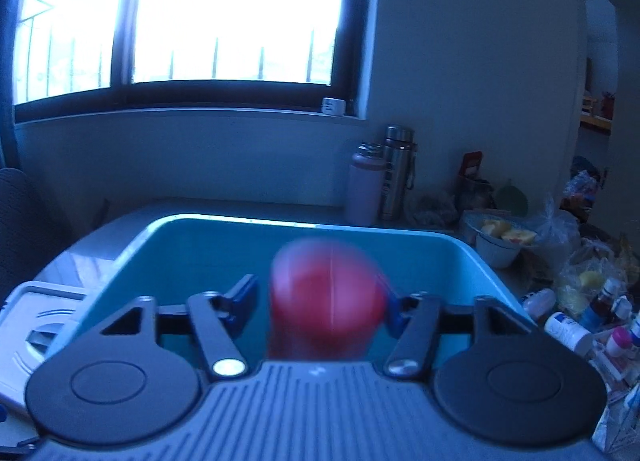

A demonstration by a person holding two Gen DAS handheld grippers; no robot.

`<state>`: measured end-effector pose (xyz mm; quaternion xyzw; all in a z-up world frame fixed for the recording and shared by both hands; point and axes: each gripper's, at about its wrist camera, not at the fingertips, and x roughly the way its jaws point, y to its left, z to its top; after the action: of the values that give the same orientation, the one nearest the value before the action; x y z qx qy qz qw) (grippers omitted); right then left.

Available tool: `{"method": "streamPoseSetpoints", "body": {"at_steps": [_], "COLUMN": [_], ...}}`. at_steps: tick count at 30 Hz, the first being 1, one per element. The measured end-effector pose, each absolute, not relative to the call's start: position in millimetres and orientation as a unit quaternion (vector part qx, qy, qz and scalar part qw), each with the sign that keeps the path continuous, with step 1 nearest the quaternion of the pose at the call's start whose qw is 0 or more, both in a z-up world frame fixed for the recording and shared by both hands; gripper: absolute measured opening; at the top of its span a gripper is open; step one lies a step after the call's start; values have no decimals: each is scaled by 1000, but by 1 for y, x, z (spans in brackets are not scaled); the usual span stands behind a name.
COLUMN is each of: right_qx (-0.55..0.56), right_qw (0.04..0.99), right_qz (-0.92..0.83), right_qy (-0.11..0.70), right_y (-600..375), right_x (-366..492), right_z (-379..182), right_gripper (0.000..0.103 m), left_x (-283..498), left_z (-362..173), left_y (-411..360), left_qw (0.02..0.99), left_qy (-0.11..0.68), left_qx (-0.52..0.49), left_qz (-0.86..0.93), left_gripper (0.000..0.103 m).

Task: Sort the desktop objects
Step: 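Lift the red canister over the teal tub and release it with right tool, then move both tools to the white tub lid beside the tub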

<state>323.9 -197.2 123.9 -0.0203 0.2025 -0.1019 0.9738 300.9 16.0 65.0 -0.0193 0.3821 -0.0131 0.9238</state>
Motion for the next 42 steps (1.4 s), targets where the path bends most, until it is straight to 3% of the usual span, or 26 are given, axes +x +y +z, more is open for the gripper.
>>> {"method": "streamPoseSetpoints", "body": {"at_steps": [2,19,33,42], "right_qx": [-20,17,62,43], "right_qw": [974,981,960,955], "right_qz": [-108,-122,-105,-59], "right_qy": [197,151,251,289], "right_y": [-197,-218,-212,-166], "right_x": [321,226,162,175], "right_z": [124,128,69,57], "right_gripper": [87,93,96,96], "left_x": [301,250,188,201], "left_z": [65,78,64,58], "left_y": [16,1,27,73], "left_qw": [924,932,917,911], "left_qy": [381,363,398,411], "left_qx": [-22,6,4,-19], "left_qz": [-16,-9,27,37], "left_gripper": [74,74,74,74]}}
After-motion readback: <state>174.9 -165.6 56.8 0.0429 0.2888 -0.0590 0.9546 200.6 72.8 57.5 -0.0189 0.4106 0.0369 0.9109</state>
